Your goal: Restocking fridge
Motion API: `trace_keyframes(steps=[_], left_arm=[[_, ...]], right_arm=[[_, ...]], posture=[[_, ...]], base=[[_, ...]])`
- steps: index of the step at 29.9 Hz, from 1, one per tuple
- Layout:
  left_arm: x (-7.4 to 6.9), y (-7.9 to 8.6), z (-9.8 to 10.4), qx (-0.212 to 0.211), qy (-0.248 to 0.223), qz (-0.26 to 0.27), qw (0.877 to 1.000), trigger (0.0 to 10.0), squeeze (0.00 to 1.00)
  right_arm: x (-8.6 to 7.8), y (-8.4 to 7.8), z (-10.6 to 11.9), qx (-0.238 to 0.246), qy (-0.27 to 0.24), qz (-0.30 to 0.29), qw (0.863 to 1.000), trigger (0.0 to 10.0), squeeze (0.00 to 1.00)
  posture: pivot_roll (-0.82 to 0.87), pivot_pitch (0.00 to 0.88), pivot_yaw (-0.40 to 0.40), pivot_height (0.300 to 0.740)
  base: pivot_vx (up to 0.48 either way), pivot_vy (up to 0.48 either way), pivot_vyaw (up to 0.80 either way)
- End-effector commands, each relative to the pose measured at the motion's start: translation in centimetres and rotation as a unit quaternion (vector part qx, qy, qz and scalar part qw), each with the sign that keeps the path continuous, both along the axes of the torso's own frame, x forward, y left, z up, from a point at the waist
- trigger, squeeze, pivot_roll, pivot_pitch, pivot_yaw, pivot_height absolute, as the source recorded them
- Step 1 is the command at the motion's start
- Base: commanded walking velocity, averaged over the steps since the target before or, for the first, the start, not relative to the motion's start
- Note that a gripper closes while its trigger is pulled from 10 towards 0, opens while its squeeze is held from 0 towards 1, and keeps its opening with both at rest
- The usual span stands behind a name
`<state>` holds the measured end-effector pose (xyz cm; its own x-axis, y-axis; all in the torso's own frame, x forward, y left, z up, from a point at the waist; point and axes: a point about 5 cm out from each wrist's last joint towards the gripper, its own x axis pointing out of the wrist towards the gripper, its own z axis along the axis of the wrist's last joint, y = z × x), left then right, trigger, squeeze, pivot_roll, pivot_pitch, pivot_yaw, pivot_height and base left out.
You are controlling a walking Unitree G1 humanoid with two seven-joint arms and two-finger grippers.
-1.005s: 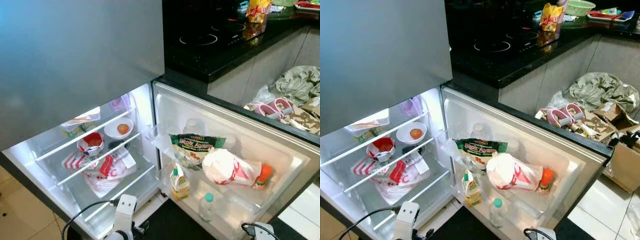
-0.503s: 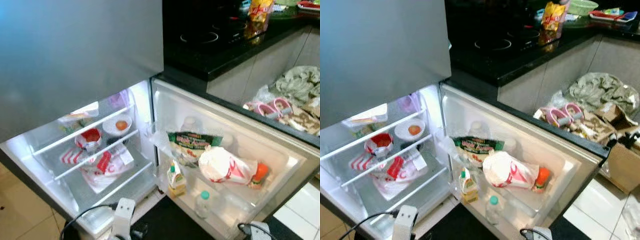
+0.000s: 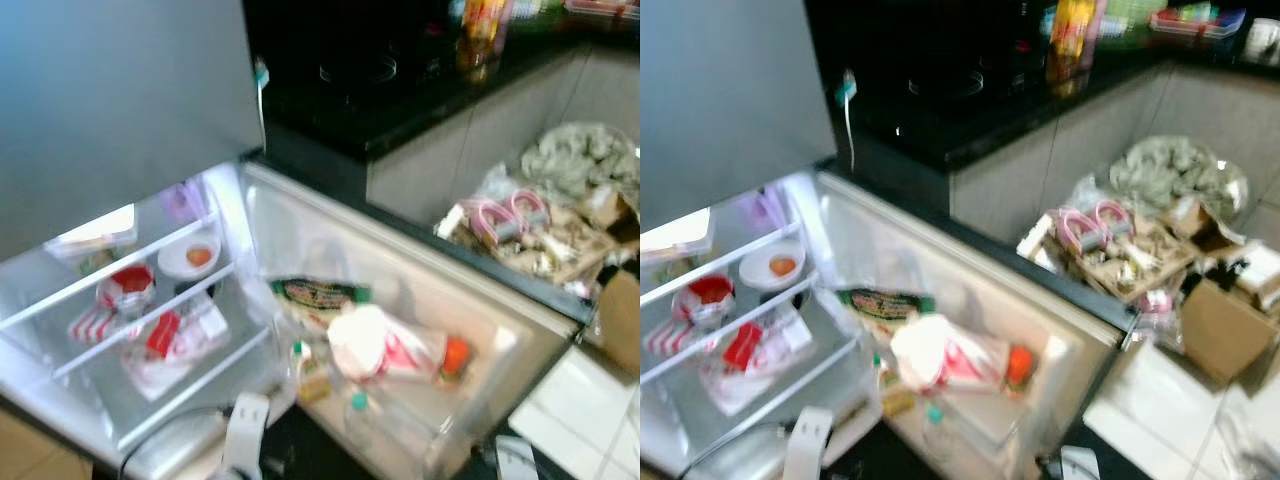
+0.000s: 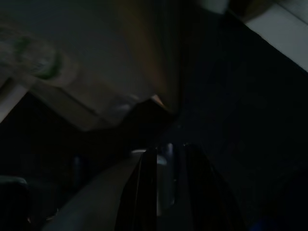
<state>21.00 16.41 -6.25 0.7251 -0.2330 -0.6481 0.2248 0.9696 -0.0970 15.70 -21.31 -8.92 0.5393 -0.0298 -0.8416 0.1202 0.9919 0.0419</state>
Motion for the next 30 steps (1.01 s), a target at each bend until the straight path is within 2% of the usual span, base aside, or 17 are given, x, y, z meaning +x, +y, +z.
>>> trace_keyframes(steps=[1, 10, 16, 20, 25, 27, 30], left_arm=[[-0.5, 0.0, -0.3, -0.004, 0.010, 0.005, 1.000, 10.0, 0.00], [-0.8, 0.1, -0.4, -0.004, 0.013, 0.006, 1.000, 10.0, 0.00], [-1.1, 0.7, -0.5, -0.003, 0.005, 0.039, 0.999, 10.0, 0.00], [-1.5, 1.5, -0.6, 0.007, -0.002, 0.056, 0.998, 10.0, 0.00], [-2.5, 3.3, -0.8, 0.032, 0.001, 0.082, 0.996, 10.0, 0.00], [-2.6, 3.4, -0.8, 0.031, -0.001, 0.084, 0.996, 10.0, 0.00], [-2.7, 3.4, -0.8, 0.019, -0.004, 0.090, 0.996, 10.0, 0.00]], right_arm=[[-0.2, -0.1, 0.0, -0.004, 0.002, 0.010, 1.000, 10.0, 0.00], [-0.3, 0.1, -0.1, 0.001, 0.004, 0.012, 1.000, 10.0, 0.00], [-0.4, 0.7, -0.2, 0.021, 0.001, 0.029, 0.999, 10.0, 0.00], [-0.5, 0.9, -0.3, 0.024, 0.004, 0.029, 0.999, 10.0, 0.00], [-0.3, 0.5, -0.1, 0.021, 0.004, 0.032, 0.999, 10.0, 0.00], [-0.2, 0.5, -0.1, 0.018, 0.004, 0.038, 0.999, 10.0, 0.00], [-0.2, 1.3, -0.1, 0.025, 0.005, 0.089, 0.996, 10.0, 0.00]], posture=[[-0.08, 0.075, 0.045, 0.740], [-0.08, 0.078, 0.042, 0.740], [-0.08, 0.074, 0.041, 0.740], [-0.08, 0.072, 0.035, 0.740], [-0.08, 0.073, 0.033, 0.740], [-0.07, 0.074, 0.028, 0.740], [-0.06, 0.074, 0.024, 0.740]], base=[[0.000, -0.319, 0.00], [0.000, -0.315, 0.00], [0.000, 0.000, 0.00], [0.000, 0.000, 0.00], [0.000, 0.000, 0.00], [0.000, 0.000, 0.00], [0.000, 0.000, 0.46]])
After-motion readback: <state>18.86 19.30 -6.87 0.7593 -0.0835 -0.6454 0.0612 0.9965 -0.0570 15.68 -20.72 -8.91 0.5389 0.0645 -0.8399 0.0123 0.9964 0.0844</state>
